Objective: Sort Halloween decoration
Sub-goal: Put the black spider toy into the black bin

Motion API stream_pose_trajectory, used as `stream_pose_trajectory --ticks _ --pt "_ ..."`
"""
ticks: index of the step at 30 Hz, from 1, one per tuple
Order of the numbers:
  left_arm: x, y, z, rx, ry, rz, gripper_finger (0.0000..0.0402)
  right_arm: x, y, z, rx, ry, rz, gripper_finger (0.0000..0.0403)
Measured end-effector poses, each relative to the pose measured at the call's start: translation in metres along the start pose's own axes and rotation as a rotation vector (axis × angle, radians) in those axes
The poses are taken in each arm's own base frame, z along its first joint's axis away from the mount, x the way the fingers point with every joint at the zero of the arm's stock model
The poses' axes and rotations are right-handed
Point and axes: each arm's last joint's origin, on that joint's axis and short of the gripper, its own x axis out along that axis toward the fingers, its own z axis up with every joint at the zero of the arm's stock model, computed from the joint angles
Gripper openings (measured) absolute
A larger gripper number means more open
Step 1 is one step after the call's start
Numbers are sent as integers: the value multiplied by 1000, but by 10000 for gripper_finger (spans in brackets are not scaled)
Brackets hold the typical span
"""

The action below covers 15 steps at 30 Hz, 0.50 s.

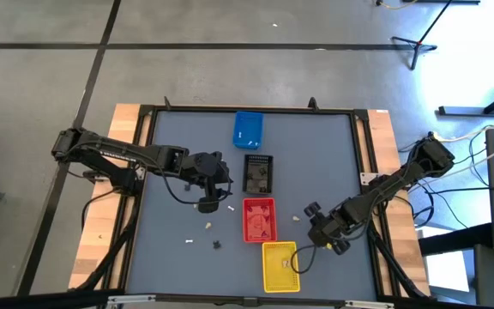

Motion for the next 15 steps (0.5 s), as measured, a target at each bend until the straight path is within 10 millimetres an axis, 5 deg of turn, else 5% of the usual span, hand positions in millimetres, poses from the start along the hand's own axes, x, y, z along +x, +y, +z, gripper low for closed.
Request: stream_pose_trajectory --ticks 15 --pt "0 0 0 0 -2 0 175 23 0 1 -65 82 17 166"
